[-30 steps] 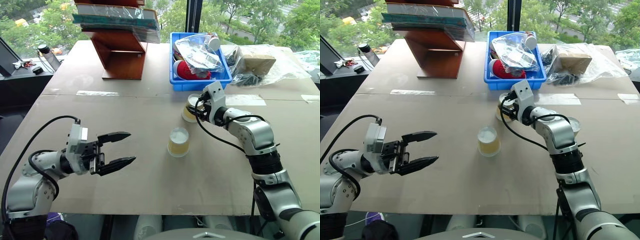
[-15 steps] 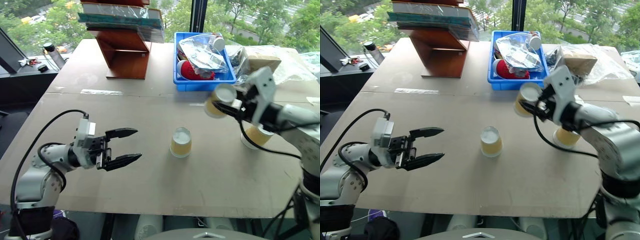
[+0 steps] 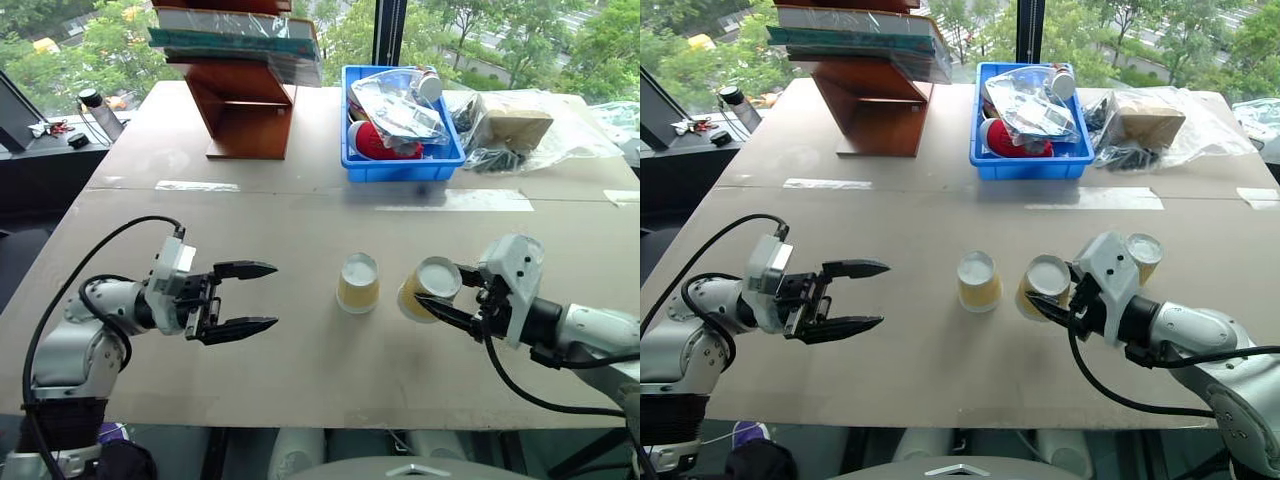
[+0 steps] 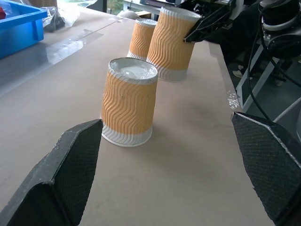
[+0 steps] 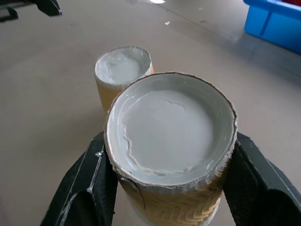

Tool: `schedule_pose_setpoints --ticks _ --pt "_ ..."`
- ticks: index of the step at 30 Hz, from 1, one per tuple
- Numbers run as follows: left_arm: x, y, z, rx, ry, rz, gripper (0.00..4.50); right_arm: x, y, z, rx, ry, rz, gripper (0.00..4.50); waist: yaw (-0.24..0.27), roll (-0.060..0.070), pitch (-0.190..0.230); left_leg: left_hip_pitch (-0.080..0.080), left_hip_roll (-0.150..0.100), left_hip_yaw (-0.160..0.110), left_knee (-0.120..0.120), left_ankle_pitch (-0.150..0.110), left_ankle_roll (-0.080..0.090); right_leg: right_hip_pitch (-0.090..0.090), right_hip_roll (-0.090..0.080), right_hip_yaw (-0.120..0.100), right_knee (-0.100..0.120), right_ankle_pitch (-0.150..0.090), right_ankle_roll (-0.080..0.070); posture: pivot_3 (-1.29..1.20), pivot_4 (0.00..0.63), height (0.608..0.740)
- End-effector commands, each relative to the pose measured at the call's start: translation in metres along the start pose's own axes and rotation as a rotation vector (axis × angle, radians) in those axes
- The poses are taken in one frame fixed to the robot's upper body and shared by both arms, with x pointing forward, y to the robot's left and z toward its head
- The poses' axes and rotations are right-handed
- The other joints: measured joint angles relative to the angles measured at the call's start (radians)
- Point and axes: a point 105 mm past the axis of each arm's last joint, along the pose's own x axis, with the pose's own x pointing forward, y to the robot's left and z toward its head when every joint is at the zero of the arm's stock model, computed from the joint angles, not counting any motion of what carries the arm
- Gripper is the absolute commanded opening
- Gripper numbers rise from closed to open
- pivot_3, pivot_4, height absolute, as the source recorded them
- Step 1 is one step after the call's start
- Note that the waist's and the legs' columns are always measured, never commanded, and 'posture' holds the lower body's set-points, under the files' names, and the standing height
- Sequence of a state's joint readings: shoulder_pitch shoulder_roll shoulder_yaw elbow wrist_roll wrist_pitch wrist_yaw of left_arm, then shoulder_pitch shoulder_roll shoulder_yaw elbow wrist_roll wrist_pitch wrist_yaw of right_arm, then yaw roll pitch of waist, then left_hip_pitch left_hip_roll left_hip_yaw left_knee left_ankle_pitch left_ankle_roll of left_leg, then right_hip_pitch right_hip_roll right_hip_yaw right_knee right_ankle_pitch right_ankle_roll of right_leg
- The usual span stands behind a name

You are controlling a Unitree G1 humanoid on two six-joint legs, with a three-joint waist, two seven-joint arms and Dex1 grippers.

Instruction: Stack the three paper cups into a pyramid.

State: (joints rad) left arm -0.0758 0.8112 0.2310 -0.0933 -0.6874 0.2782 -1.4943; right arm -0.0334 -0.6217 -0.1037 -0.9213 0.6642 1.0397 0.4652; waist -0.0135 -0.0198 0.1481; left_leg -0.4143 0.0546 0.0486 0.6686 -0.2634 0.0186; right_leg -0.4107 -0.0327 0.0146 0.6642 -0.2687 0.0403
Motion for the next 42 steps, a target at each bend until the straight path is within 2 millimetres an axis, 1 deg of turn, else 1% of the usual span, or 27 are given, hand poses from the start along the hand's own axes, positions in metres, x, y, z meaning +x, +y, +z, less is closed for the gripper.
schedule_pose_setpoints --ticks 1,8,11,14,19,26,31,38,40,42 --pt "-0.007 0.000 0.009 0.044 0.012 -0.007 4.50 0.005 -0.002 0.002 -0.057 -0.045 -0.018 2.24 0.000 0.000 0.000 0.000 0.000 0.000 0.000 0.000 0.000 0.000 0.000 0.000 0.000 0.000 0.000 0.00 0.150 0.740" --pt "-0.008 -0.001 0.021 0.057 0.014 -0.008 4.50 0.022 -0.005 -0.016 -0.079 -0.048 -0.005 2.24 0.000 0.000 0.000 0.000 0.000 -0.001 0.000 0.000 0.000 0.000 0.001 -0.001 0.000 0.000 0.000 0.00 0.150 0.740" --pt "-0.006 -0.001 0.026 0.063 0.005 -0.009 4.50 0.026 -0.006 -0.020 -0.085 -0.047 0.002 2.24 0.001 0.000 0.000 0.000 0.001 -0.001 0.000 0.000 0.000 0.000 0.001 -0.001 0.000 0.000 0.000 0.00 0.150 0.740" --pt "-0.005 0.000 0.027 0.064 0.005 -0.007 4.50 0.029 -0.006 -0.023 -0.096 -0.046 0.009 2.24 0.001 0.000 0.000 0.000 0.000 -0.001 0.000 0.000 0.000 0.000 0.001 -0.001 0.000 0.000 0.000 0.00 0.150 0.740" --pt "-0.004 -0.001 0.028 0.062 0.003 -0.002 4.50 0.031 -0.007 -0.022 -0.104 -0.057 0.018 2.24 -0.001 -0.001 0.000 0.001 0.001 0.000 0.000 0.000 0.000 0.000 0.001 0.000 0.001 0.000 0.000 0.00 0.150 0.740" --pt "-0.001 -0.001 0.028 0.058 -0.003 -0.002 4.50 0.037 -0.001 -0.019 -0.137 -0.042 0.057 2.24 -0.001 -0.001 0.000 0.001 0.001 0.000 0.000 0.000 0.000 0.000 0.001 0.000 0.001 0.000 0.000 0.00 0.150 0.740" --pt "0.003 -0.002 0.029 0.055 -0.006 -0.010 4.50 0.038 0.001 -0.014 -0.152 -0.050 0.082 2.24 0.001 -0.001 0.000 0.001 0.001 0.000 0.000 0.000 0.000 0.000 0.001 0.000 0.001 0.000 0.000 0.00 0.150 0.740" --pt "0.006 -0.002 0.033 0.061 -0.005 -0.019 4.50 0.038 0.005 -0.017 -0.136 -0.030 0.117 2.24 0.001 -0.001 0.000 0.001 0.001 -0.001 0.000 0.000 0.000 0.000 0.001 -0.001 0.001 0.000 0.000 0.00 0.150 0.740" --pt "0.008 -0.003 0.037 0.074 -0.005 -0.032 4.50 0.037 0.001 -0.010 -0.133 -0.064 0.096 3.27 0.001 -0.001 0.000 0.001 0.001 -0.001 0.000 0.000 0.000 0.000 0.001 -0.001 0.002 0.000 0.000 0.00 0.150 0.740" --pt "0.012 -0.005 0.042 0.083 -0.015 -0.045 4.50 0.033 -0.002 -0.003 -0.155 -0.089 0.077 4.15 0.002 -0.001 0.000 0.001 0.001 -0.001 0.000 0.000 0.000 0.000 0.001 -0.001 0.002 0.000 0.000 0.00 0.150 0.740"
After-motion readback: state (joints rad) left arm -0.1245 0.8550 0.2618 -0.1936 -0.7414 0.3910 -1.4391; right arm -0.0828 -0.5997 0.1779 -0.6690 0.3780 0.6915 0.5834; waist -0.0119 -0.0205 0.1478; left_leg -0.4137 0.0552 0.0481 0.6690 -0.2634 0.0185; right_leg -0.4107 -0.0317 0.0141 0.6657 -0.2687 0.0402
